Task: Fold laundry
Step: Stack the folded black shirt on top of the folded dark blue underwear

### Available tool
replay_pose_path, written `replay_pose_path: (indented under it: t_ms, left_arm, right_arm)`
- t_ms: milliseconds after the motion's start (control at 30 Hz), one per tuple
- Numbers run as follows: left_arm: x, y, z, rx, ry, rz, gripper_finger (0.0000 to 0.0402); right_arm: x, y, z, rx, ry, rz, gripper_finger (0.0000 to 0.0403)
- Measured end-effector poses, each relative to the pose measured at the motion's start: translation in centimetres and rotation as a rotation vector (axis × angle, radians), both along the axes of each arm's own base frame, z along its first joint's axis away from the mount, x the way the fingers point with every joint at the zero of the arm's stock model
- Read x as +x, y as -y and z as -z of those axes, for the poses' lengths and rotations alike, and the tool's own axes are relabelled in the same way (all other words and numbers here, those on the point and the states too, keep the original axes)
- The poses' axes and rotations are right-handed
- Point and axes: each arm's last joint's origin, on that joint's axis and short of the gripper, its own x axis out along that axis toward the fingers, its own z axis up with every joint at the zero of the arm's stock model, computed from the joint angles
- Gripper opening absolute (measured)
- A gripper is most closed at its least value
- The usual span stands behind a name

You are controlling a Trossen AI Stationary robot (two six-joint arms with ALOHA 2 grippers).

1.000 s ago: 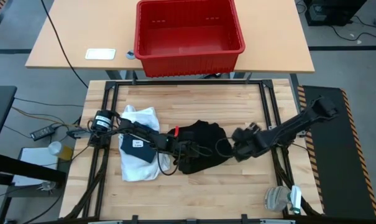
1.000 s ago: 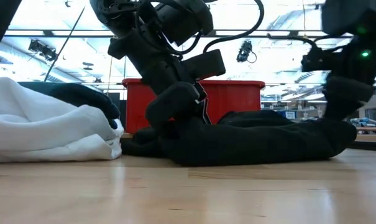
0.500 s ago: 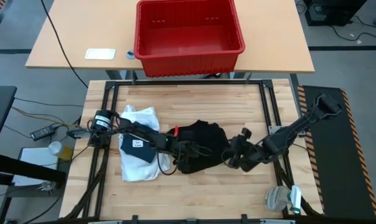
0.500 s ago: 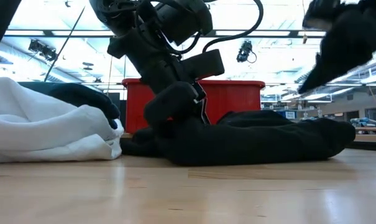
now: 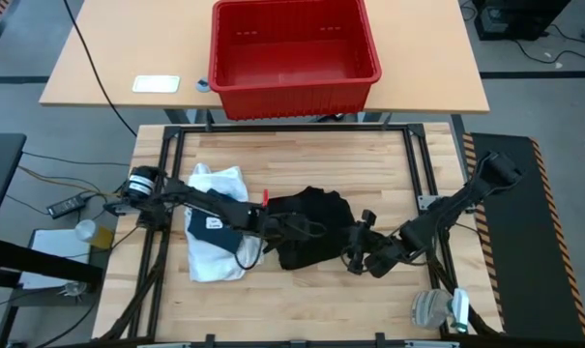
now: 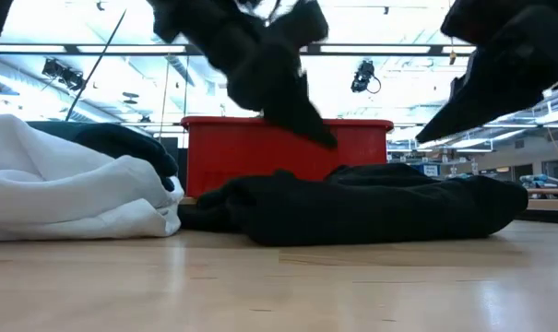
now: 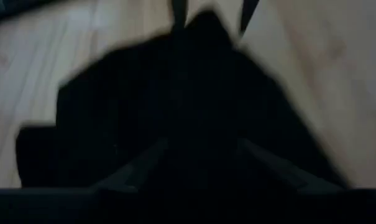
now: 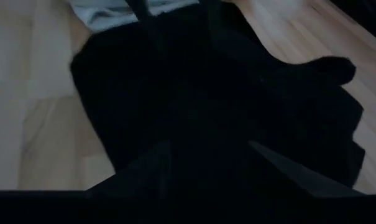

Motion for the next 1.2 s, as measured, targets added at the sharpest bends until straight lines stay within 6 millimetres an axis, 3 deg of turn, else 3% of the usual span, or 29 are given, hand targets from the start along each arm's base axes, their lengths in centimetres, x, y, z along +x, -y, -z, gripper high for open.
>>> replay_pose_path:
  t_ms: [200,333,467,633,1000,1200]
  left_arm:
    - [-1.0,4.0,-1.3,-0.066,0.055,0.127,0.0231]
    - [-1.5,6.9,-0.2,-0.107,0.04,0.162,0.0282]
    - [-1.7,8.6,1.9,-0.171,-0.018,0.112,0.0311]
    - [-1.6,8.8,4.2,-0.087,-0.051,0.023,0.0306]
    - [-1.6,8.4,4.4,0.032,-0.062,-0.022,0.0295]
    - [-1.4,7.7,5.7,0.031,-0.13,-0.023,0.0295]
  right_arm:
    - [1.6,0.3,1.3,-0.009,0.0,0.006,0.0236]
    - [2.8,0.7,2.4,-0.016,-0.021,-0.023,0.0277]
    - [3.6,0.6,1.9,0.012,-0.02,-0.045,0.031]
    - [4.2,-0.7,0.5,-0.015,0.029,-0.072,0.0312]
    - [4.0,-2.8,-0.8,-0.009,0.069,-0.116,0.0283]
    - [4.1,-3.1,-1.3,-0.011,0.086,-0.114,0.027]
